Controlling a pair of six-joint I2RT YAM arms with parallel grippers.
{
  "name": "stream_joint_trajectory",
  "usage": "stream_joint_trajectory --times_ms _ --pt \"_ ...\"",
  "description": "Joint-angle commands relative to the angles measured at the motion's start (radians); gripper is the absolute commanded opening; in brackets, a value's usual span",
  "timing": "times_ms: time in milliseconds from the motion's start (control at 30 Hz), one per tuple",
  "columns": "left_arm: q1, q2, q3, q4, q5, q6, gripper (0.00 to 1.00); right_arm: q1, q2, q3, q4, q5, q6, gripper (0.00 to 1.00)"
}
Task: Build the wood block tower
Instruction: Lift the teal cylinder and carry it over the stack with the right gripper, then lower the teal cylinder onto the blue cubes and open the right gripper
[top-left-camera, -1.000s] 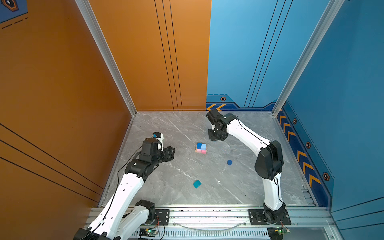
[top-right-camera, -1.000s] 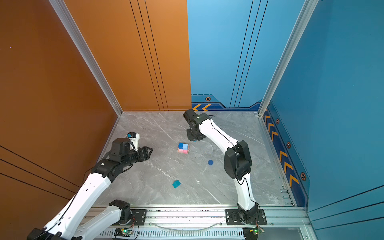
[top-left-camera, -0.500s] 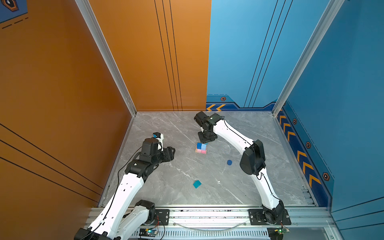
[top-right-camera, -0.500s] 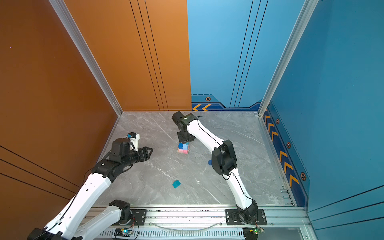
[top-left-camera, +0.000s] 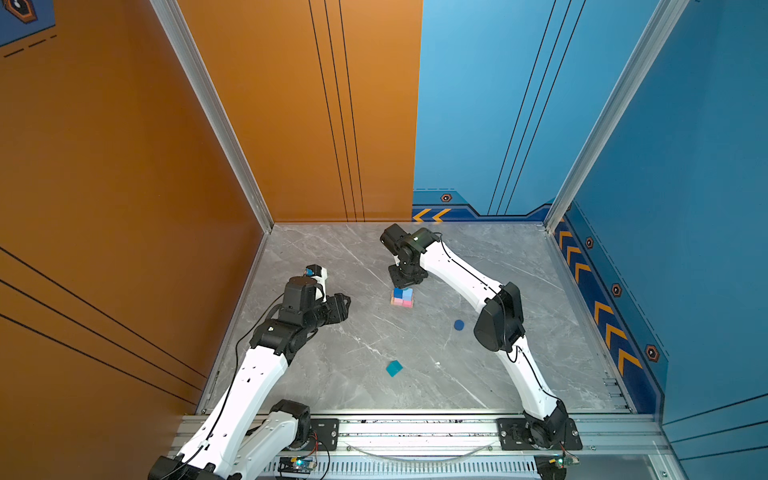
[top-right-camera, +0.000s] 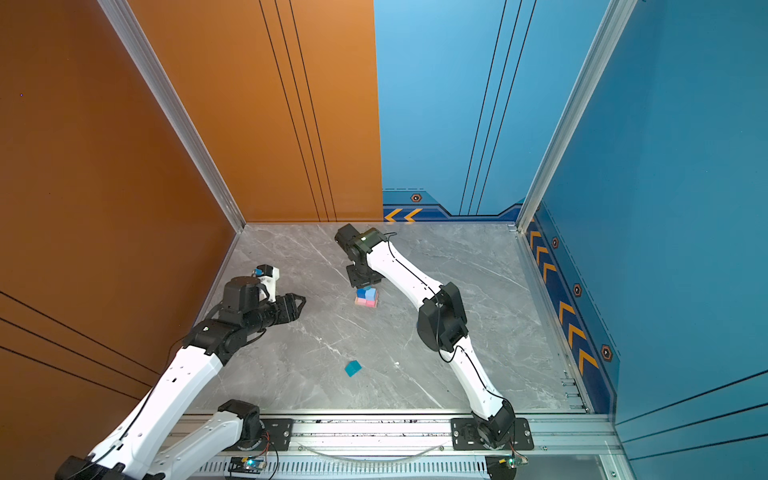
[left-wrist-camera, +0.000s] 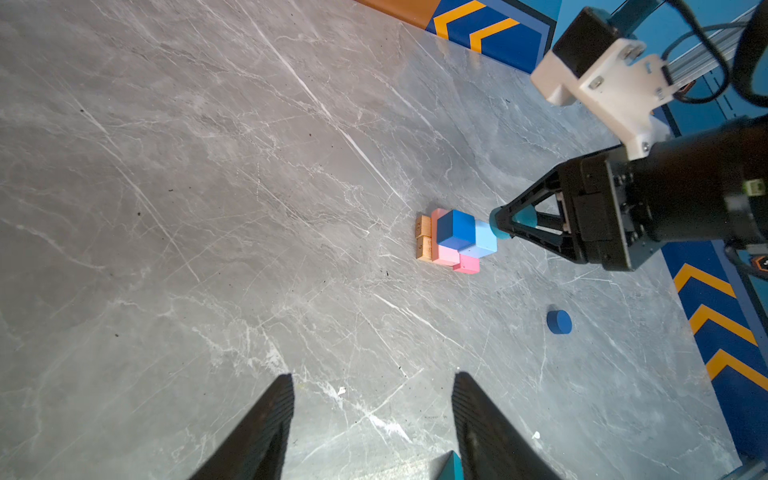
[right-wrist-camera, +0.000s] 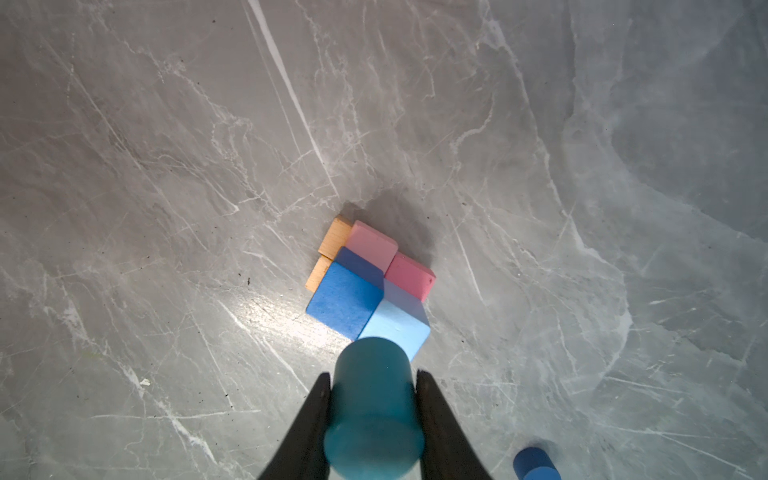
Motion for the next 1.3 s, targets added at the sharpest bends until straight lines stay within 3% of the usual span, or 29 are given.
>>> stream_joint_trajectory --times_ms 0,1267 --pt "0.01 -0.004 -0.016 0.025 0.019 -0.006 0.63 0.001 0.029 0.027 -0.034 -0.011 -0.005 0.33" --pt "0.015 0.001 -0.02 0.028 0.016 -0.007 0.63 -0.019 0.086 0.06 -0.033 -0.02 0.005 0.35"
